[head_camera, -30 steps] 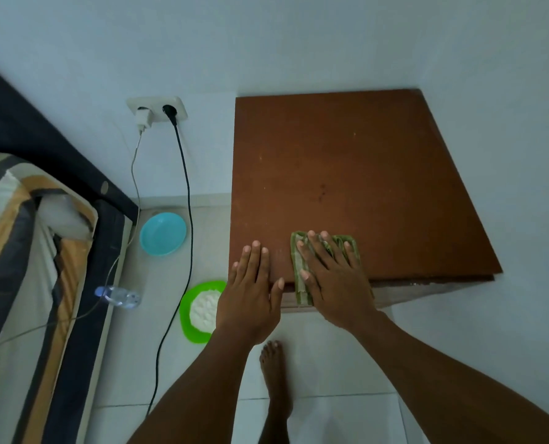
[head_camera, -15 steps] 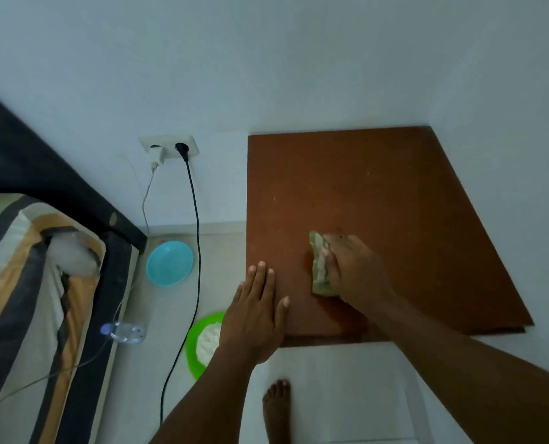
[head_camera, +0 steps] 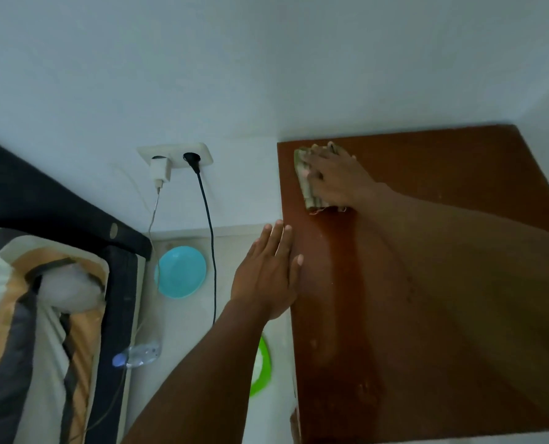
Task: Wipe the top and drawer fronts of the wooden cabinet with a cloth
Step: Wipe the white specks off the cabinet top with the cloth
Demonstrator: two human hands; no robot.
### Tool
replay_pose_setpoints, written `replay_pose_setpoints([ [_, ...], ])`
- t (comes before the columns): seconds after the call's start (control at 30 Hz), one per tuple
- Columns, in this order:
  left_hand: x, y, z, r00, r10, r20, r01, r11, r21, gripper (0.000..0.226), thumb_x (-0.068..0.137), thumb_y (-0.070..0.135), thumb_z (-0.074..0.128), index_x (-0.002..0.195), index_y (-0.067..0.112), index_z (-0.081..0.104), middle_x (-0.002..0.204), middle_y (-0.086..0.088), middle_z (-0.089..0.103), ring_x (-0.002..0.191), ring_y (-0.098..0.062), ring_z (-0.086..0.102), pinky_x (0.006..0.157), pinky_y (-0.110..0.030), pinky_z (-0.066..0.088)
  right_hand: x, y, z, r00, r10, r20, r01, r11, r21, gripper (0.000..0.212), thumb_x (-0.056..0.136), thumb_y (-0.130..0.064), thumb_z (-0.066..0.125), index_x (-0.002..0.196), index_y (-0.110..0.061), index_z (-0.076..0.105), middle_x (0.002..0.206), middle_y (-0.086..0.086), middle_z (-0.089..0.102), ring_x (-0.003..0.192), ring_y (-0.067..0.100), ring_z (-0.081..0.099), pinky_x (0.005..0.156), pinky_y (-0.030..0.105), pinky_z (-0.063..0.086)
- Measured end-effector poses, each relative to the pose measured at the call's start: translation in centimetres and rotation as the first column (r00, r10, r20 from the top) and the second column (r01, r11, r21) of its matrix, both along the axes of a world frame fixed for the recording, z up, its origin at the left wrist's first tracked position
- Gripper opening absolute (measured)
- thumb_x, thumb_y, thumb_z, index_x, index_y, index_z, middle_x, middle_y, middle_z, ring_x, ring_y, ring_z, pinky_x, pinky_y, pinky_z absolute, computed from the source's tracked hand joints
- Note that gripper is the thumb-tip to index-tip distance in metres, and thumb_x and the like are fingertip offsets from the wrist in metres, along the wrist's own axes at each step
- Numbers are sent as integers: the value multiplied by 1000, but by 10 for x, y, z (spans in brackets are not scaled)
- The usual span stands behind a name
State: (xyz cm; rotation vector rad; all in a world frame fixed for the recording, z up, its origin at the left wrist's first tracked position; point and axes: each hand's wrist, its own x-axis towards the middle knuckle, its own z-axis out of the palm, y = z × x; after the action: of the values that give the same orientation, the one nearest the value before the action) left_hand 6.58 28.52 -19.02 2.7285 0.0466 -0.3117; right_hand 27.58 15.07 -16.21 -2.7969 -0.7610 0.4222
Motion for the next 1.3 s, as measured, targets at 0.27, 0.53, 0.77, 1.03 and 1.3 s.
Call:
replay_pose_setpoints([
  [0.27,-12,3,-16,998,4,68,0,998,-55,65,106,48,15,163,20,3,171,2,-1,157,-15,-8,129,-34,6,-31,7,-31,988,43,151,-21,990,-142,61,102,-55,13,158,-37,-2,168,-1,-9,154,32,-11,123,57,-1],
  [0.53,-57,-20,-10,995,48,87,-40,995,-91,64,106,42,19,163,16,10,171,0,5,158,-14,-2,128,-29,6,-112,-22,-33,977,57,204,-31,991,-130,63,102,-57,11,159,-33,2,169,3,-2,155,31,-6,124,56,3],
  [0.77,-132,-48,-4,996,77,51,-73,994,-79,66,105,47,19,163,17,12,171,-1,8,158,-15,0,128,-34,12,-211,-67,-34,975,72,209,-50,993,-106,62,103,-55,14,159,-32,3,169,3,2,155,30,-3,125,54,7],
  [1.03,-237,-92,0,989,144,40,-140,986,-95,69,103,48,16,162,14,14,171,-5,11,158,-19,3,127,-30,5,-362,-131,-35,973,57,223,-53,998,-25,58,104,-47,23,159,-27,20,167,5,17,154,31,12,123,52,19],
  [1.3,-295,-111,13,987,163,8,-161,982,-93,60,110,42,24,163,15,14,171,-1,11,158,-15,1,125,-28,4,-436,-167,-36,942,62,329,-113,984,136,59,74,10,71,130,-8,63,133,13,65,126,36,59,89,40,58],
])
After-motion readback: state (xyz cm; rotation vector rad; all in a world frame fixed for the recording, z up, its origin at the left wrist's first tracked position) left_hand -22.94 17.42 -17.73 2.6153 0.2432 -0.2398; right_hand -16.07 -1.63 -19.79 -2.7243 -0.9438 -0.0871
